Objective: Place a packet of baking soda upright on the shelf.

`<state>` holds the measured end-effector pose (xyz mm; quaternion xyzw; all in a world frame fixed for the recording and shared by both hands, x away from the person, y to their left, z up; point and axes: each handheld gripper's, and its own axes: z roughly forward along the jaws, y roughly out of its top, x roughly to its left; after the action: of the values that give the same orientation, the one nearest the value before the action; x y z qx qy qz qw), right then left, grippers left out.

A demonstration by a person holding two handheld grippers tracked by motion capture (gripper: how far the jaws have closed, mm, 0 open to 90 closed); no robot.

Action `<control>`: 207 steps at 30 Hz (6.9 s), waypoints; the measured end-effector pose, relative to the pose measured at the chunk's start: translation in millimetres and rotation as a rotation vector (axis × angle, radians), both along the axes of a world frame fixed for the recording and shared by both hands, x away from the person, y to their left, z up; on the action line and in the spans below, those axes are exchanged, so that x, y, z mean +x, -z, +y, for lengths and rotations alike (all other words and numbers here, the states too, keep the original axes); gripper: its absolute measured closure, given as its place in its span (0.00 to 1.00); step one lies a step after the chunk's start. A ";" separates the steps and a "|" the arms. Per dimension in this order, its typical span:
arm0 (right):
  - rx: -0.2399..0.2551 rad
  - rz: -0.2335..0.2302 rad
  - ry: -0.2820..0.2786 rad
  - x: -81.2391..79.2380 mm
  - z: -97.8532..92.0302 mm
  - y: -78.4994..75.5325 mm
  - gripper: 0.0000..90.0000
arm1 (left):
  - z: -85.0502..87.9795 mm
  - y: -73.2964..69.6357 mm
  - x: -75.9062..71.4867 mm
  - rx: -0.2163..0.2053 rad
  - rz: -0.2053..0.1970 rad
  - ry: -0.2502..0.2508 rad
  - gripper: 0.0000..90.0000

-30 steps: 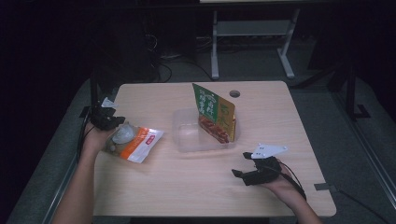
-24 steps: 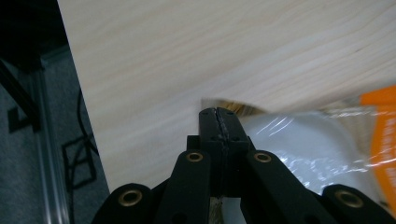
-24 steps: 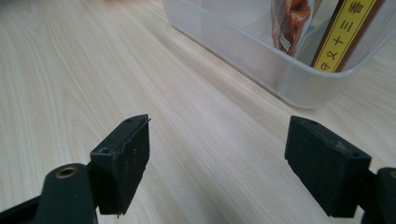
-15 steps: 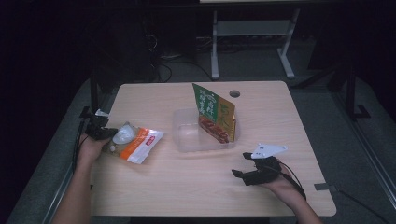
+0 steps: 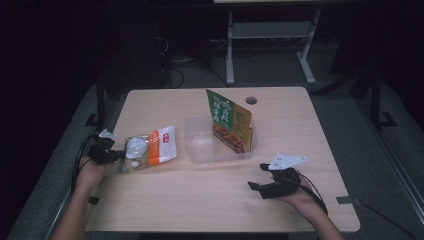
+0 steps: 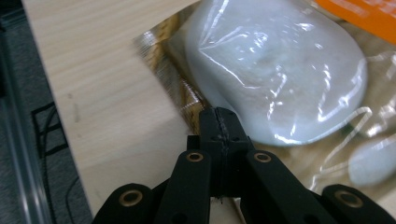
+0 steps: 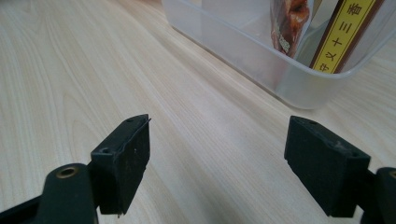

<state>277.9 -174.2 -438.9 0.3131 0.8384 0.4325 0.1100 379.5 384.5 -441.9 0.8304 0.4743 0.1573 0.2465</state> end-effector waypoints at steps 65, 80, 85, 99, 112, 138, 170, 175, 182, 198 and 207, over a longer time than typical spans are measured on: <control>0.022 0.024 -0.041 1.6 -1.0 1.8 0.24 | -29.1 -34.7 11.7 -0.294 -0.145 0.187 1.00; 0.038 0.032 -0.072 3.6 2.3 1.5 0.19 | -29.1 -75.0 -26.9 -0.395 -0.245 0.241 1.00; 0.045 0.040 -0.074 3.8 2.9 0.4 0.16 | -30.8 -92.1 -35.1 -0.429 -0.282 0.262 1.00; 0.098 0.051 -0.135 3.3 15.5 -10.2 0.16 | -68.9 -121.0 -55.4 -0.502 -0.323 0.404 1.00; 0.142 0.008 -0.169 7.6 29.4 -21.3 0.17 | -127.9 -110.9 -58.4 -0.560 -0.277 0.517 1.00; 0.367 0.046 -0.365 36.3 71.0 -33.8 1.00 | -167.0 -84.4 -54.4 -0.655 -0.220 0.544 1.00; 0.110 -0.212 -0.435 33.0 88.0 -96.2 1.00 | -177.1 -63.7 -50.7 -0.494 -0.232 0.515 0.63; 0.113 -0.228 -0.417 34.7 83.0 -103.1 1.00 | -170.1 -63.1 -57.5 -0.466 -0.228 0.500 0.51; 0.116 -0.254 -0.389 39.6 76.0 -115.8 1.00 | -165.7 -44.3 -69.5 -0.431 -0.190 0.497 0.38; 0.056 -0.287 -0.330 69.8 96.1 -133.0 1.00 | -171.4 -17.8 -72.9 -0.364 -0.130 0.531 0.25; 0.019 -0.300 -0.304 87.6 111.9 -134.3 1.00 | -174.9 -14.8 -72.7 -0.339 -0.114 0.545 0.24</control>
<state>365.6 -62.3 -304.5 0.1161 0.8461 0.4937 0.1639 306.8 209.7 -427.1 0.8637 0.2395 0.0506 0.4405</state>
